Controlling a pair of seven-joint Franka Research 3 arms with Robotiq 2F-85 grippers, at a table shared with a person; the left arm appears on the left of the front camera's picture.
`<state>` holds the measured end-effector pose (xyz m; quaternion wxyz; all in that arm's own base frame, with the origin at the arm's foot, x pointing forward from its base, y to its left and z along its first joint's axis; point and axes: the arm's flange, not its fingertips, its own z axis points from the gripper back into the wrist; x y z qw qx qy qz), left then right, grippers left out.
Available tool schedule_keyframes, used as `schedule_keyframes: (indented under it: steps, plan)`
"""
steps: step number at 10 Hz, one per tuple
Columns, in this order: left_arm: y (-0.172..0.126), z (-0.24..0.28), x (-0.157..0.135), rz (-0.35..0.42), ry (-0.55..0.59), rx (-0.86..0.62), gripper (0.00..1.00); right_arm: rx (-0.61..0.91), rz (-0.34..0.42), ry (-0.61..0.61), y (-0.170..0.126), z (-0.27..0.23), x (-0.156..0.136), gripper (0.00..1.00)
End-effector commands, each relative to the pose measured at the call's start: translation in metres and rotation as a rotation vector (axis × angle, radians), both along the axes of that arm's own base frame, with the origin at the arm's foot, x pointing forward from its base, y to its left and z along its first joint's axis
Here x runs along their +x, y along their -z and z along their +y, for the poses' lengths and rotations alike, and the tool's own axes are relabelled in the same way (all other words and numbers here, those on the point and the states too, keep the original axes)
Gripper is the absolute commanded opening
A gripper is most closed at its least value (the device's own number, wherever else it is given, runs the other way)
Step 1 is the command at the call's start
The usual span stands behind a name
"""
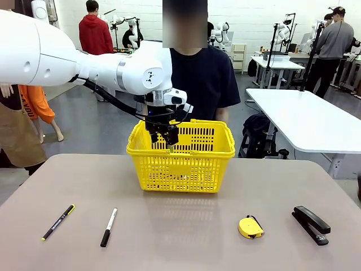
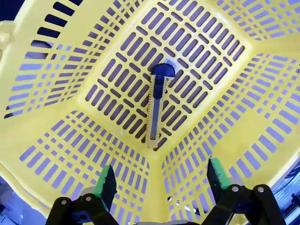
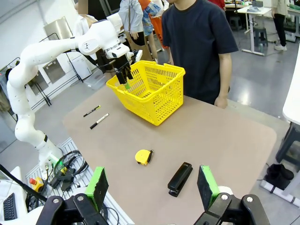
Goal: Place the items the person wants into the basket.
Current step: Pick up the item the person points to and place it in the Market Basket.
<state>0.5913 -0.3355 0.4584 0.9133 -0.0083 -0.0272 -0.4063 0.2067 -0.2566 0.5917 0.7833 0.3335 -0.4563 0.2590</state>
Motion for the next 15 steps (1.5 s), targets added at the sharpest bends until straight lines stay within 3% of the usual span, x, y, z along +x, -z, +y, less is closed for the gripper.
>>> schedule_keyframes:
  steps: [1, 2, 3, 5, 6, 7, 9, 10, 14, 15]
  plan:
    - [-0.019, 0.003, -0.005, 0.057, -0.062, -0.004, 1.00, 0.016, -0.032, -0.006, -0.002, -0.001, 0.002, 1.00]
    - [-0.054, 0.003, -0.015, 0.060, -0.075, -0.037, 1.00, 0.016, -0.032, -0.006, -0.002, -0.001, 0.002, 1.00]
    - [-0.116, 0.009, -0.042, 0.061, -0.104, -0.064, 1.00, 0.016, -0.032, -0.006, -0.002, -0.001, 0.002, 1.00]
    - [-0.175, 0.034, -0.092, 0.052, -0.089, -0.109, 1.00, 0.016, -0.032, -0.006, -0.002, -0.001, 0.002, 1.00]
    - [-0.190, 0.053, -0.121, 0.057, -0.084, -0.115, 1.00, 0.016, -0.032, -0.006, -0.002, -0.001, 0.002, 1.00]
    - [-0.195, 0.074, -0.145, 0.029, -0.095, -0.110, 1.00, 0.016, -0.032, -0.006, -0.002, -0.001, 0.002, 1.00]
    - [-0.181, 0.103, -0.158, -0.025, -0.144, -0.130, 1.00, 0.016, -0.032, -0.006, -0.002, -0.001, 0.002, 1.00]
    - [-0.174, 0.113, -0.152, -0.081, -0.188, -0.158, 1.00, 0.016, -0.032, -0.006, -0.002, -0.001, 0.002, 1.00]
    - [-0.163, 0.124, -0.142, -0.119, -0.282, -0.176, 1.00, 0.016, -0.032, -0.006, -0.002, -0.001, 0.002, 1.00]
    - [-0.167, 0.129, -0.137, -0.081, -0.245, -0.148, 1.00, 0.016, -0.032, -0.006, -0.002, -0.001, 0.002, 1.00]
